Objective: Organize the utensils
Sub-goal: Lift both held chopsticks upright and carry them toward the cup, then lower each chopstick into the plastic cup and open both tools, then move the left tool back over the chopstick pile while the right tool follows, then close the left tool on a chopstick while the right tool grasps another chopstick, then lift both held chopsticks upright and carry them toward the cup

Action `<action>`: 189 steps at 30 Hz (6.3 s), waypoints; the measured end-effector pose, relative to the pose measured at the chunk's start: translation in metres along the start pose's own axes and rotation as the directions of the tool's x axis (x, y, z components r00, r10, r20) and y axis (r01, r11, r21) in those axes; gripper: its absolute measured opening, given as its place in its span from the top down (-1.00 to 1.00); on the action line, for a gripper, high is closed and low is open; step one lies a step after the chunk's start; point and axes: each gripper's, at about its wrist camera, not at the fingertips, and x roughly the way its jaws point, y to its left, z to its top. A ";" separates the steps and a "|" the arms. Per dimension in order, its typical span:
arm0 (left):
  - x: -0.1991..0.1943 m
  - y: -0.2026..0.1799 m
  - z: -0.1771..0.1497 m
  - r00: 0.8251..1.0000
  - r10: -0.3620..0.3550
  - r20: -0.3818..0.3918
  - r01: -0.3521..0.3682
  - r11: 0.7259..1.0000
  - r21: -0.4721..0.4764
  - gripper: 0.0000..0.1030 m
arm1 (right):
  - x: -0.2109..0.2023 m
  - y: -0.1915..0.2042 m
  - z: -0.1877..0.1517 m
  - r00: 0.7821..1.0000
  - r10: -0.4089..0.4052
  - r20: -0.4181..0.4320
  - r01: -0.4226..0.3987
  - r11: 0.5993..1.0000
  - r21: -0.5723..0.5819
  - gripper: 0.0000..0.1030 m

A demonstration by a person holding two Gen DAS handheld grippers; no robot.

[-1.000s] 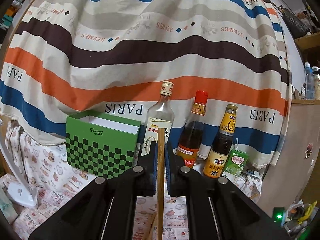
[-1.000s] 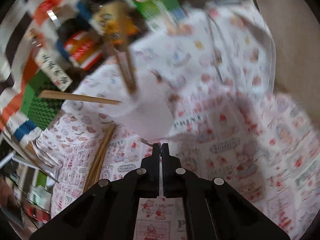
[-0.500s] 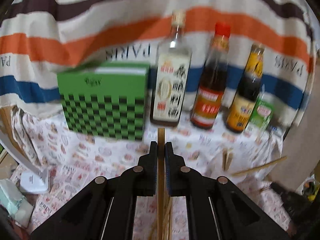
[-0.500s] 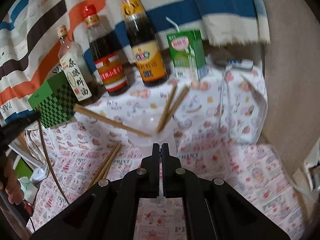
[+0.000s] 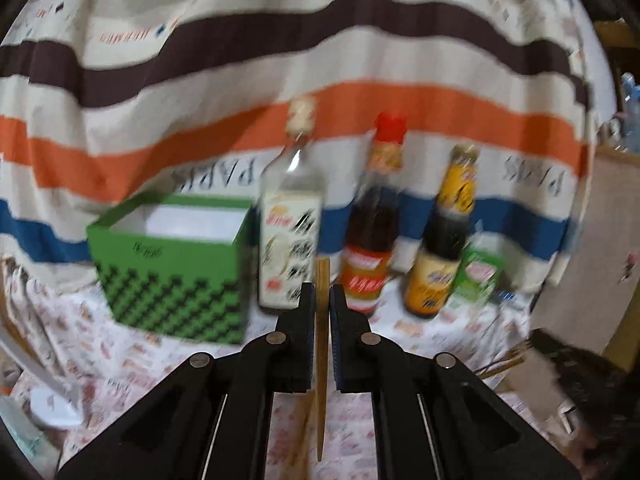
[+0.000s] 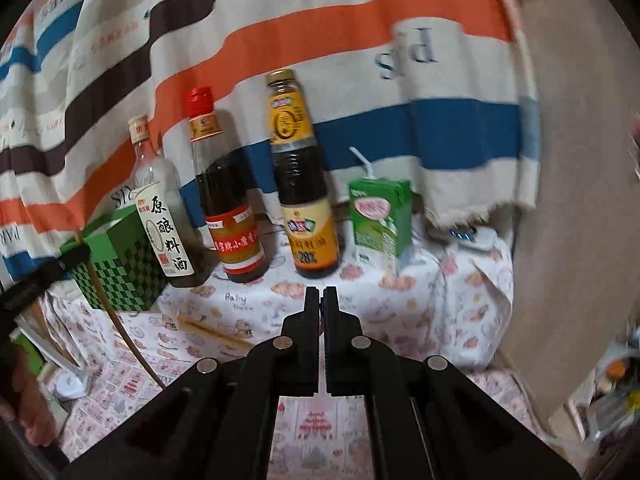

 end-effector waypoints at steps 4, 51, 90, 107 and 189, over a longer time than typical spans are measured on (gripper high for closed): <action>-0.017 -0.015 0.016 0.992 -0.076 0.098 0.076 0.997 0.004 0.88 | 0.026 0.017 0.017 0.998 -0.045 -0.045 0.040 0.993 -0.112 0.96; 0.134 -0.087 -0.022 0.980 -0.151 -0.127 0.164 0.981 0.102 0.79 | 0.087 -0.049 0.038 0.928 0.209 -0.309 -0.218 0.976 0.007 0.82; -0.063 0.075 -0.086 0.941 0.249 0.230 -0.264 0.964 0.034 -0.98 | 0.006 0.074 -0.070 0.953 0.288 -0.094 -0.299 0.944 -0.137 0.16; 0.027 0.090 -0.147 0.939 0.278 -0.204 -0.273 0.961 0.050 -0.97 | 0.063 0.056 -0.119 0.954 0.172 -0.246 -0.195 0.978 -0.074 0.05; -0.019 0.077 -0.131 0.984 0.168 -0.056 -0.166 0.985 0.041 0.90 | 0.033 0.077 -0.135 0.960 0.239 -0.143 -0.241 0.970 0.006 0.86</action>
